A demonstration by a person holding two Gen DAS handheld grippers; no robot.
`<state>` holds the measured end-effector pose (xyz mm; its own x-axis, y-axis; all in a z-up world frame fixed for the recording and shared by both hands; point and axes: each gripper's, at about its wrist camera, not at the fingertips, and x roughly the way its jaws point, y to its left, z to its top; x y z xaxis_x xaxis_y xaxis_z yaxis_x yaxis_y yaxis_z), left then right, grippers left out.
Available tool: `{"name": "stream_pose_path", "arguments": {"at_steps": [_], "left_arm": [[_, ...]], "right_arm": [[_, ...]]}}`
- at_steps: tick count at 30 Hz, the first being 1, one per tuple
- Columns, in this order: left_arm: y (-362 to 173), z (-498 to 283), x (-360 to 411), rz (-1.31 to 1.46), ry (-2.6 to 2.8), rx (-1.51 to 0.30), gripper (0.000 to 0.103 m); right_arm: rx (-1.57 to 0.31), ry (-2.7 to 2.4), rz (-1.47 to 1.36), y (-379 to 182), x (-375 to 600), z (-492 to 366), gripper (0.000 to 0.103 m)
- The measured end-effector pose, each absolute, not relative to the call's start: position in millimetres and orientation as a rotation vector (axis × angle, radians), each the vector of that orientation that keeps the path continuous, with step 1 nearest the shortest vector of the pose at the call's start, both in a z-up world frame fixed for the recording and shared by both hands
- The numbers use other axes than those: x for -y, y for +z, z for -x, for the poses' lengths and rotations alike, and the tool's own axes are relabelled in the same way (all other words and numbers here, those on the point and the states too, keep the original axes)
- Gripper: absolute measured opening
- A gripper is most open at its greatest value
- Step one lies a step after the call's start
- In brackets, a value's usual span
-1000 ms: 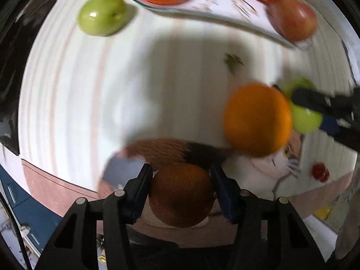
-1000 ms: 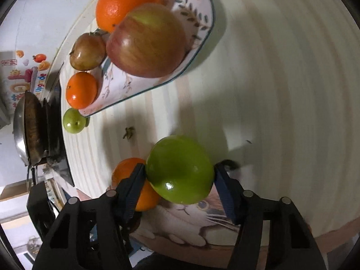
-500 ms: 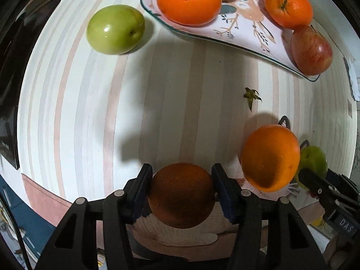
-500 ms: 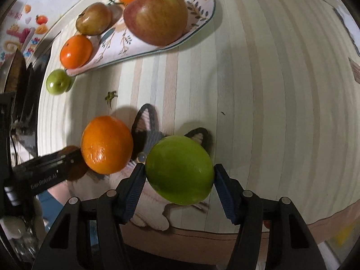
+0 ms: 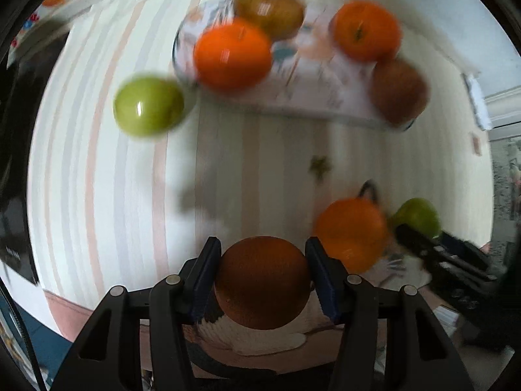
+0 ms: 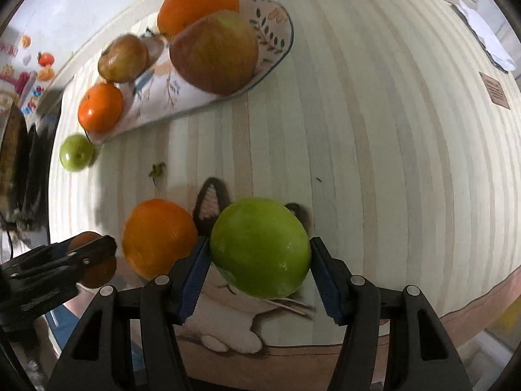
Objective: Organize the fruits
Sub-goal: 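Set the pear and green apple onto the floral plate and release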
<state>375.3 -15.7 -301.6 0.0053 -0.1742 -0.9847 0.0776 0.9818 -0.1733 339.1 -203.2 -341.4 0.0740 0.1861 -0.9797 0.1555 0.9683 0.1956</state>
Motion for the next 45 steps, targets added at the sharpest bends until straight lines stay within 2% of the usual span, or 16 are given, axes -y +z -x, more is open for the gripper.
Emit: {"name": "stream_pose_path", "arguments": {"at_steps": [6, 13, 22, 31, 33, 35, 36, 38, 40, 45], "left_arm": [[-260.8, -422.4, 26.8, 0.124, -0.248, -1.501, 0.051], [-274.9, -487.2, 36.6, 0.186, -0.232, -1.559, 0.052], [-298.4, -537.0, 51.1, 0.15, -0.229, -1.638, 0.051], [-296.2, -541.8, 62.2, 0.031, -0.198, -1.607, 0.052], [-292.2, -538.6, 58.8, 0.033, -0.192, -1.589, 0.054], [-286.1, -533.6, 49.5, 0.051, -0.177, -1.565, 0.062], [-282.8, -530.0, 43.6, 0.066, -0.171, -1.553, 0.064], [-277.4, -522.5, 32.4, 0.083, -0.153, -1.535, 0.076], [-271.2, -512.2, 19.2, 0.095, -0.126, -1.506, 0.079], [-256.7, -478.6, -4.3, 0.078, -0.07, -1.441, 0.079]], "right_arm": [[-1.418, 0.034, -0.346, -317.5, 203.6, -354.4, 0.063], [-1.336, 0.142, -0.382, -295.0, 175.0, -397.6, 0.063], [-1.351, 0.153, -0.469, -319.9, 161.1, -439.7, 0.063], [-1.386, 0.132, -0.575, -342.0, 162.0, -449.9, 0.065], [-1.386, 0.127, -0.599, -340.7, 165.2, -448.9, 0.069], [-1.378, 0.13, -0.607, -335.8, 166.6, -446.5, 0.082], [-1.371, 0.127, -0.604, -332.4, 167.5, -444.3, 0.084], [-1.362, 0.117, -0.595, -325.5, 169.9, -443.3, 0.091], [-1.353, 0.101, -0.578, -315.6, 174.8, -439.9, 0.093], [-1.32, 0.024, -0.424, -285.1, 190.0, -435.5, 0.095]]}}
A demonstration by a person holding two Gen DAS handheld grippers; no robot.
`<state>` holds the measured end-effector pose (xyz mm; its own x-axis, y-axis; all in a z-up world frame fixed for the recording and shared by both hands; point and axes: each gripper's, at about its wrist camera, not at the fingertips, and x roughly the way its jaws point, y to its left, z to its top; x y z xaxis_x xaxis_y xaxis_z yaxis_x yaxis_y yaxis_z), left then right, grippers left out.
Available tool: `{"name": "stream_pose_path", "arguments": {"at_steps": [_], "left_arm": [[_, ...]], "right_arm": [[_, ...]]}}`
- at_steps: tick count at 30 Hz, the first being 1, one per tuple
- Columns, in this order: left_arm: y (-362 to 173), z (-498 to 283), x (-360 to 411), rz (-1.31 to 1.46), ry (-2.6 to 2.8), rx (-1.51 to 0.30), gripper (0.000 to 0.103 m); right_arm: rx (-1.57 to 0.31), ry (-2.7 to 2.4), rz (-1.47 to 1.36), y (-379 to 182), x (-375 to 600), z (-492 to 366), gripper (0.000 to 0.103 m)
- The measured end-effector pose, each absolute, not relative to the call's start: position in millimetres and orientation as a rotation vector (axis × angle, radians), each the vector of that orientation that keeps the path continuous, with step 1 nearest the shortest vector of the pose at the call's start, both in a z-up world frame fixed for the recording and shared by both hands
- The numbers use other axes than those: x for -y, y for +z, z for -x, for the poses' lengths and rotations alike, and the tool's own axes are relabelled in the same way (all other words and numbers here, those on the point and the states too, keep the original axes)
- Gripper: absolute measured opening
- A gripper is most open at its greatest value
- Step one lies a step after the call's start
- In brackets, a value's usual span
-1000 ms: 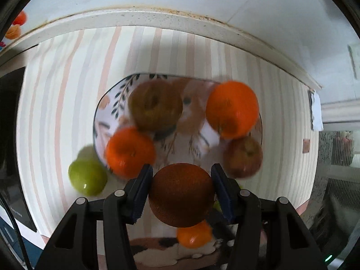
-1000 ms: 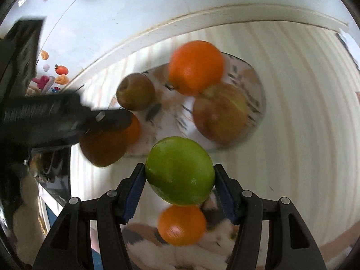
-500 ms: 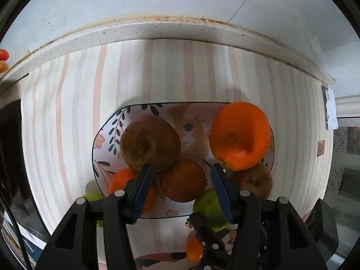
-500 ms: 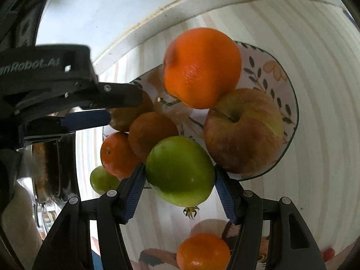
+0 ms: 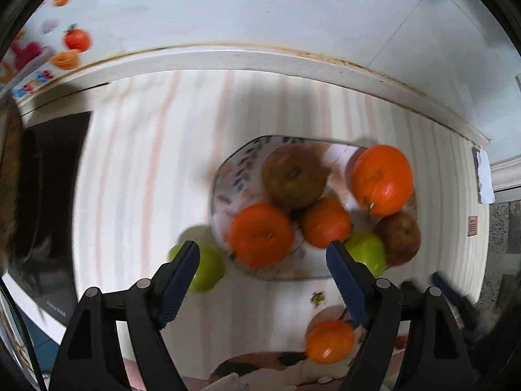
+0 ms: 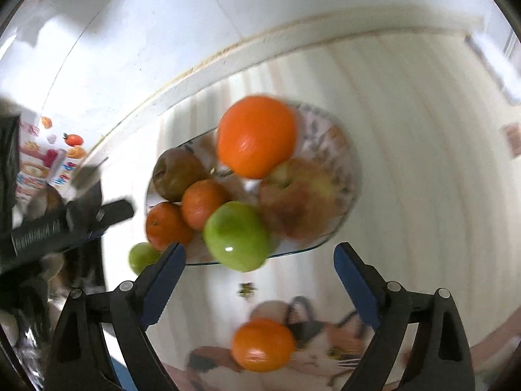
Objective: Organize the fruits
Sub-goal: 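Set the pear and green apple onto the floral plate and release, then withdraw both tools from the plate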
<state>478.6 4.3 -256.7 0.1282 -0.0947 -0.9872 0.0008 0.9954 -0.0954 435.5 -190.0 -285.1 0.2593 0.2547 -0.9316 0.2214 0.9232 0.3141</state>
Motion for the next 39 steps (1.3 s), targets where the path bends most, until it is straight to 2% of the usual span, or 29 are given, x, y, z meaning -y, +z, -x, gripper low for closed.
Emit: {"name": "stream_pose_path", "arguments": {"at_steps": [10, 25, 31, 35, 39], "left_arm": [[-211.5, -409.3, -18.4, 0.056, -0.021, -1.303, 0.079], [-137.2, -337.6, -11.2, 0.01, -0.031, -1.108, 0.079], [-130.4, -325.0, -11.2, -0.002, -0.034, -1.084, 0.079], [-149.2, -329.2, -11.2, -0.011, -0.027, -1.131, 0.079], [-190.2, -344.0, -17.2, -0.034, -0.002, -1.232, 0.079]], "right_arm": [[-1.251, 0.0, -0.183, -222.4, 188.8, -408.9, 0.095], [-1.1, 0.007, -0.142, -127.2, 183.9, -338.8, 0.095], [-1.048, 0.005, -0.147, -99.4, 182.1, -317.2, 0.095], [-1.097, 0.039, -0.18, -112.2, 180.9, -320.5, 0.095], [-1.236, 0.085, -0.214, -164.2, 174.3, -335.9, 0.095]]}}
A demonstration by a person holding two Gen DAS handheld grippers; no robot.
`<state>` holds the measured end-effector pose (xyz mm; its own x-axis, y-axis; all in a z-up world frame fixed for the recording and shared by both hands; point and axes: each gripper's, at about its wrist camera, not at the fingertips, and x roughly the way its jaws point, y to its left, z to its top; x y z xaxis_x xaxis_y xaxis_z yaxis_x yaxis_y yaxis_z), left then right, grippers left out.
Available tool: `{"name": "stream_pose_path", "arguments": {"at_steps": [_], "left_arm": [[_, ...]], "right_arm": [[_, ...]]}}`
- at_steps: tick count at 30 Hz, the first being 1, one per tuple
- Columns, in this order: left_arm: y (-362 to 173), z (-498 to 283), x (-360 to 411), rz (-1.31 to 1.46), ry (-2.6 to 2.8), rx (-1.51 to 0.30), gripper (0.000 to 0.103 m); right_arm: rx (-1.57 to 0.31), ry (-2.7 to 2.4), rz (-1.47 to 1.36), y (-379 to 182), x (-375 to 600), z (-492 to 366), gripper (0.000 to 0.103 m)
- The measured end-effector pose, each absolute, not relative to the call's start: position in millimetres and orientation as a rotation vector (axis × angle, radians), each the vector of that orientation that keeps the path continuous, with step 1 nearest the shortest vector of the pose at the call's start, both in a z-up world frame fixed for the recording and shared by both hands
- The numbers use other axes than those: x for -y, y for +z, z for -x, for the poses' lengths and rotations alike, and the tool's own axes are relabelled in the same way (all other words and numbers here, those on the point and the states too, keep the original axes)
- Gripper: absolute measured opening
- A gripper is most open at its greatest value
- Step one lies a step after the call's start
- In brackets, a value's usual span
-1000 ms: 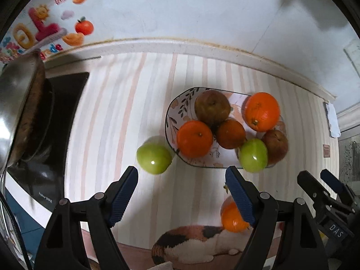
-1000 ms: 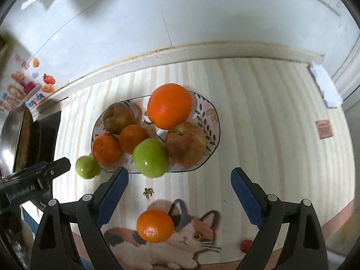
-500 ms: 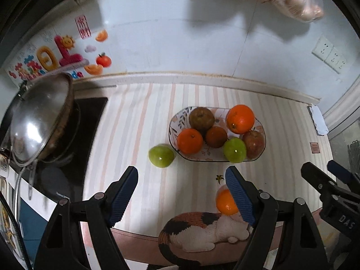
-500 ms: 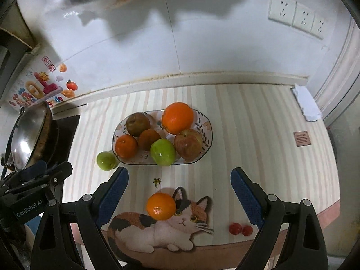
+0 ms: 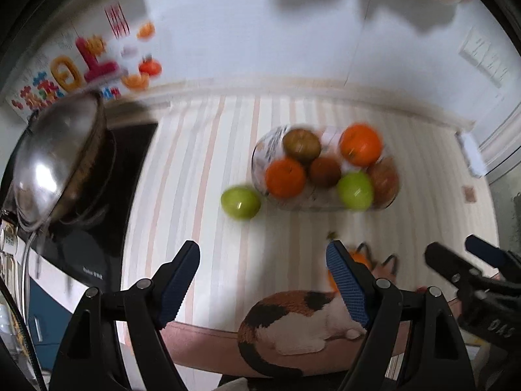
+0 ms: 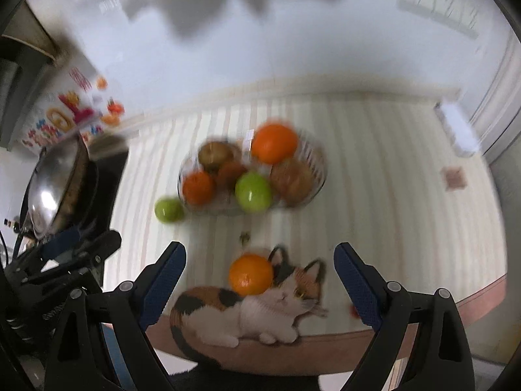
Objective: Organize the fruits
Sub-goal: 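Withdraw both tools from the plate, then grasp the orange on the cat mat with the right tool while the left tool grasps the loose green apple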
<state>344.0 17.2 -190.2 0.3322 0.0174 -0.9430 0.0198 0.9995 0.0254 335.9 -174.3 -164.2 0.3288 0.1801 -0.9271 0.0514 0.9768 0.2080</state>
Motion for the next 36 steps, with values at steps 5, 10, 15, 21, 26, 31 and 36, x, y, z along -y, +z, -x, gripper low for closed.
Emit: {"name": "stream_pose_path", "arguments": {"at_steps": [5, 10, 15, 21, 26, 31, 36], "left_arm": [[-245.6, -360.1, -31.1, -0.044, 0.037, -1.366, 0.079], [-284.9, -378.6, -45.9, 0.021, 0.05, -1.474, 0.079], [-310.0, -407.7, -54.3, 0.104, 0.018, -1.558, 0.079], [-334.6, -444.6, -52.3, 0.048, 0.016, -1.591, 0.079], [-354.6, -463.8, -50.0, 0.016, -0.004, -1.609, 0.077], [-356.8, -462.4, -51.6, 0.035, -0.032, -1.565, 0.061], [-353.2, -446.4, -54.1, 0.045, -0.021, -1.535, 0.061]], "right_arm": [[-1.446, 0.123, -0.234, -257.6, 157.2, -352.6, 0.094], [-1.597, 0.127, -0.235, -330.2, 137.7, -359.3, 0.093], [-1.657, 0.138, -0.214, -359.1, 126.3, -360.1, 0.07], [-1.649, 0.145, -0.206, -358.9, 123.3, -363.8, 0.069], [-1.662, 0.146, -0.212, -358.9, 127.9, -370.3, 0.069], [-1.667, 0.155, -0.211, -357.3, 133.5, -376.8, 0.069], [-1.657, 0.16, -0.2, -356.6, 132.3, -377.3, 0.069]]}}
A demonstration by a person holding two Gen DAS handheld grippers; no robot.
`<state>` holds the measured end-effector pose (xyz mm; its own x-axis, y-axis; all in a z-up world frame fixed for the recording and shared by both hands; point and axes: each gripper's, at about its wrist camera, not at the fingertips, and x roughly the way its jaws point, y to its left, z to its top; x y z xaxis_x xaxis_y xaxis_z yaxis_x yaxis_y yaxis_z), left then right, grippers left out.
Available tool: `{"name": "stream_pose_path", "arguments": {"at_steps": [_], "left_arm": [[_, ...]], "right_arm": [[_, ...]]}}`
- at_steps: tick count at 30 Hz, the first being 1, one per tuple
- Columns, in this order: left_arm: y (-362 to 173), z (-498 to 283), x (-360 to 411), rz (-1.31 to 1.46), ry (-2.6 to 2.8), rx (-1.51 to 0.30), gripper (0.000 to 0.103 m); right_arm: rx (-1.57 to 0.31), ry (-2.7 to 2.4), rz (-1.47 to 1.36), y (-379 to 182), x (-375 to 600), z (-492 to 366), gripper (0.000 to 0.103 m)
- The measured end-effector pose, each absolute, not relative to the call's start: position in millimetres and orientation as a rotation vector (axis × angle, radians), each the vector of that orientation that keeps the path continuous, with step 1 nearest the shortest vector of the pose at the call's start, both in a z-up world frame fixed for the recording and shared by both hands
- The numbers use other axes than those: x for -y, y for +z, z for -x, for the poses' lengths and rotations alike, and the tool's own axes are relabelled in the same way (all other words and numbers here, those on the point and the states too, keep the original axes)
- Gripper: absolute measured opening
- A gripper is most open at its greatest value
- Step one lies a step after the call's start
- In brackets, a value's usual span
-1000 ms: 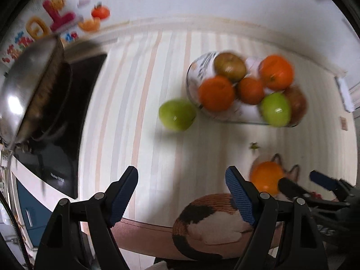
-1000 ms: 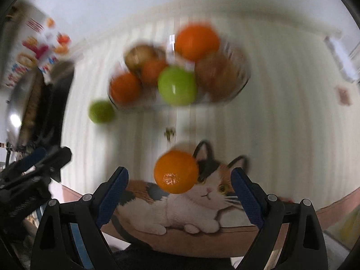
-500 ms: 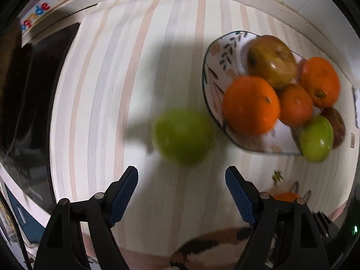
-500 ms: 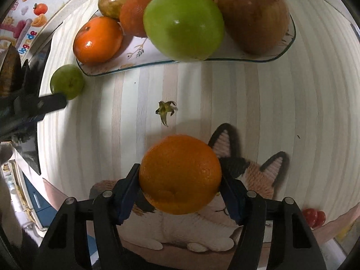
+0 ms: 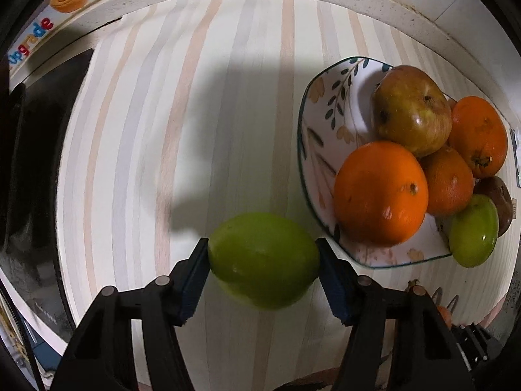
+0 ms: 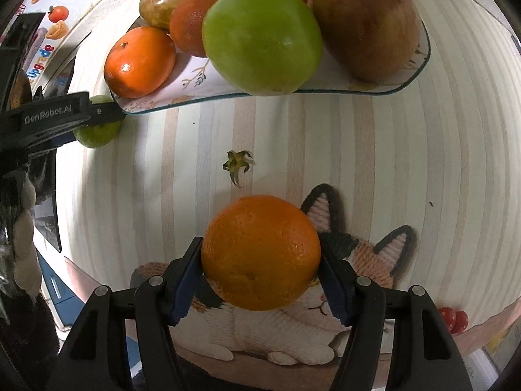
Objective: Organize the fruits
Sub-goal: 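Grasp the orange on the cat mat with the right tool while the left tool grasps the loose green apple, then carry the orange and green apple onto the floral plate and open both tools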
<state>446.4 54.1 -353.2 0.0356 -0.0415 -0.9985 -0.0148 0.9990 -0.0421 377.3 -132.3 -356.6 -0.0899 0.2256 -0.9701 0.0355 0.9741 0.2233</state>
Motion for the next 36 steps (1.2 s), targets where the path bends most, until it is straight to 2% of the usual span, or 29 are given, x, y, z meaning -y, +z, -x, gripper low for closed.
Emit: {"name": "stream_pose_path", "arguments": {"at_steps": [6, 12, 16, 21, 26, 31, 36], "left_arm": [[-343.7, -405.4, -64.1, 0.105, -0.03, -1.545, 0.061], [-301.3, -387.9, -58.9, 0.162, -0.088, -1.492, 0.061], [-265.9, -412.1, -47.9, 0.187, -0.146, -1.431, 0.061], [-267.1, -478.9, -49.9, 0.192, -0.153, -1.422, 0.061], [-308.8, -535.4, -52.1, 0.202, -0.127, -1.509, 0.061], [-328.8, -544.6, -53.3, 0.256, -0.115, -1.566, 0.062], [-331.5, -543.7, -56.6, 0.293, -0.118, -1.579, 0.062]], "right_arm": [[-1.626, 0.175, -0.222, -345.8, 138.1, -373.5, 0.068], [-1.559, 0.202, -0.312, -309.3, 155.6, -378.2, 0.068], [-1.467, 0.194, -0.406, -270.6, 182.0, -394.3, 0.068], [-1.342, 0.116, -0.46, -243.4, 224.3, -437.4, 0.068], [-1.33, 0.036, -0.5, -271.7, 263.3, -491.8, 0.068], [-1.388, 0.021, -0.547, -314.3, 277.8, -513.5, 0.068], [-1.393, 0.037, -0.57, -328.7, 282.5, -518.1, 0.069]]}}
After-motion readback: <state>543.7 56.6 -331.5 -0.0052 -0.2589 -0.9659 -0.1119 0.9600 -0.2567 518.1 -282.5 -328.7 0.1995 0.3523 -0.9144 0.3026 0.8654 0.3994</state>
